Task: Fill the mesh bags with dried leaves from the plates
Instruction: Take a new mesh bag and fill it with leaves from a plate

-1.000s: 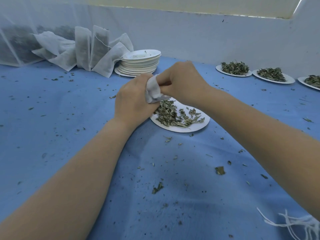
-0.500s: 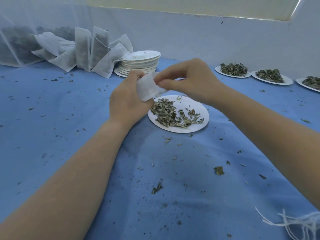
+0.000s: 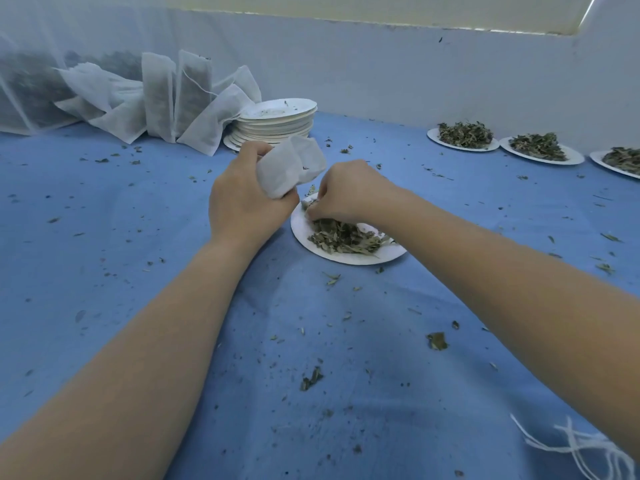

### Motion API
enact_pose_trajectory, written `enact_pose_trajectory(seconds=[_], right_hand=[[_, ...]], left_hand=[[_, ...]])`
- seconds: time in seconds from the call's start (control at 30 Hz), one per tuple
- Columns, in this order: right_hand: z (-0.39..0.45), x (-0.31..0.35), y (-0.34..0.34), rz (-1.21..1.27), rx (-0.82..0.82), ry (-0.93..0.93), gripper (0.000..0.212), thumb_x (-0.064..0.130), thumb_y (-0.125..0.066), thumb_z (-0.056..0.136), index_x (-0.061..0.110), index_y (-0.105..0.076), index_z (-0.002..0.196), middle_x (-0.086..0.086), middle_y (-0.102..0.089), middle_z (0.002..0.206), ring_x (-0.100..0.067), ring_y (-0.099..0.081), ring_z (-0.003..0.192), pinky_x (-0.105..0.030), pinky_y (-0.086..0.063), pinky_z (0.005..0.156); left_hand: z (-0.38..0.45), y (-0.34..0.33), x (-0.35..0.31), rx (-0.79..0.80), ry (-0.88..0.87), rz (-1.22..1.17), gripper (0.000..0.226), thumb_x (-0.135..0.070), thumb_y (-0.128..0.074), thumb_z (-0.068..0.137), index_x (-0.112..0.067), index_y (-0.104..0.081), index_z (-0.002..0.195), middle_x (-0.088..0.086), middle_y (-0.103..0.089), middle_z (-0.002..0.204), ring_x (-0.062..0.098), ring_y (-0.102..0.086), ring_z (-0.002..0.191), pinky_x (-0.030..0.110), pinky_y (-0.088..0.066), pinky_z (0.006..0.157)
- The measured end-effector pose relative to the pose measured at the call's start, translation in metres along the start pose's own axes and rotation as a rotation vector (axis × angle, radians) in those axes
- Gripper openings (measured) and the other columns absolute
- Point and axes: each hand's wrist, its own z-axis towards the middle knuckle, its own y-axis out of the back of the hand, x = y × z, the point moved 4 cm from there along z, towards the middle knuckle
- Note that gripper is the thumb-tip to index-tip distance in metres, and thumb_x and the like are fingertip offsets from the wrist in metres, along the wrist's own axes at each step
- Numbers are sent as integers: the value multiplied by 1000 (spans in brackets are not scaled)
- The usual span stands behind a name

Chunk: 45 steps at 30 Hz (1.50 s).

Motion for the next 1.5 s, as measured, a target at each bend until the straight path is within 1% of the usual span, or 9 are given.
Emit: enact_pose_trajectory(seconds=[0.17, 0.3, 0.43, 0.77, 1.0, 1.17, 1.27, 1.4, 1.5], right_hand=[[1, -14, 17, 146, -106, -9, 25, 23, -67, 80, 6, -73, 97, -8, -70, 87, -11, -49, 68, -23, -43, 60], [-10, -33, 42, 368, -209, -6, 13, 20, -71, 78, 21, -75, 90, 14, -59, 64, -1, -56, 59, -6, -46, 54], [-21, -46, 58, 578, -305, 57, 14, 16, -73, 78, 25, -72, 89, 11, -67, 73, -8, -68, 72, -20, -56, 77], [-28, -44, 49, 1254, -374, 247, 23, -2, -65, 84, 20, -69, 89, 6, -72, 81, -12, -69, 82, -24, -55, 80], [-33, -37, 46, 778, -474, 323, 30, 3, -67, 82, 29, -68, 96, -2, -72, 89, -24, -67, 87, -34, -53, 87], [-37, -25, 43, 382, -474, 448, 26, 0, -65, 82, 15, -73, 102, 7, -65, 95, -2, -55, 84, -8, -42, 80], [-39, -19, 38, 242, -469, 506, 21, -3, -62, 80, 6, -75, 93, -9, -63, 99, -15, -55, 81, -17, -43, 74], [-39, -17, 34, 255, -542, 449, 17, 0, -64, 78, 6, -75, 89, -15, -61, 91, -24, -55, 74, -26, -42, 69], [-38, -22, 33, 492, -462, 333, 24, 7, -72, 75, 21, -71, 95, 5, -66, 79, -11, -60, 78, -24, -49, 79]], left_hand=[[0, -1, 0, 14, -8, 20, 38, -22, -69, 71, -21, -54, 106, -4, -63, 97, 22, -57, 88, 31, -44, 70], [0, -3, 0, 30, -2, 57, 38, -20, -67, 71, -20, -54, 107, -4, -62, 97, 22, -56, 87, 29, -41, 68], [1, -4, -2, 61, -15, 119, 35, -18, -66, 72, -18, -53, 105, -1, -60, 96, 25, -54, 86, 31, -40, 66], [0, -5, -14, 115, -35, 91, 41, -22, -68, 69, -24, -53, 107, -9, -56, 90, 23, -55, 86, 35, -47, 70], [2, -4, -11, 105, -6, 40, 45, -29, -71, 66, -28, -51, 106, -12, -55, 88, 18, -51, 83, 29, -41, 67], [-1, -8, -17, 102, -118, 139, 44, -27, -71, 66, -22, -54, 106, -6, -56, 88, 26, -55, 82, 31, -40, 64], [-5, -11, -24, 83, -210, 198, 46, -25, -74, 65, -15, -57, 107, 4, -63, 95, 30, -57, 83, 31, -37, 64], [-9, -11, -34, 44, -290, 240, 44, -27, -74, 66, -8, -60, 104, 10, -64, 88, 34, -57, 77, 35, -38, 61], [-10, -11, -37, 40, -274, 254, 42, -27, -68, 68, -9, -59, 105, 9, -64, 90, 34, -57, 78, 37, -40, 62]])
